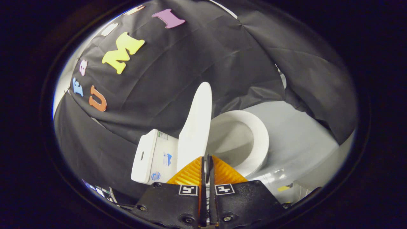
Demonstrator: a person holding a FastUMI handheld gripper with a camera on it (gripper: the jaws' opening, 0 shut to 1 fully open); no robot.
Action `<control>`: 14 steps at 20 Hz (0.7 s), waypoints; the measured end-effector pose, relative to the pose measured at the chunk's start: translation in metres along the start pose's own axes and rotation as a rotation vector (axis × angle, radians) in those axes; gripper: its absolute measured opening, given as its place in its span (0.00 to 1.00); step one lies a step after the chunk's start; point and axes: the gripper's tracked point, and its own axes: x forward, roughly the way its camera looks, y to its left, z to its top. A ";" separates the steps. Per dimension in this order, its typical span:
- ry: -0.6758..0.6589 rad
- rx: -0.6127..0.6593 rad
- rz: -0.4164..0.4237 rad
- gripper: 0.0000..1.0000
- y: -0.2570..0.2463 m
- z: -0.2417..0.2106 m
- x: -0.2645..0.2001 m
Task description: Open the toilet lid.
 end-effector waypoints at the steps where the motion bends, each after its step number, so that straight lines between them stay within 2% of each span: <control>1: -0.006 -0.011 0.000 0.07 0.008 0.001 -0.003; 14: -0.019 -0.167 -0.066 0.07 0.075 -0.001 -0.014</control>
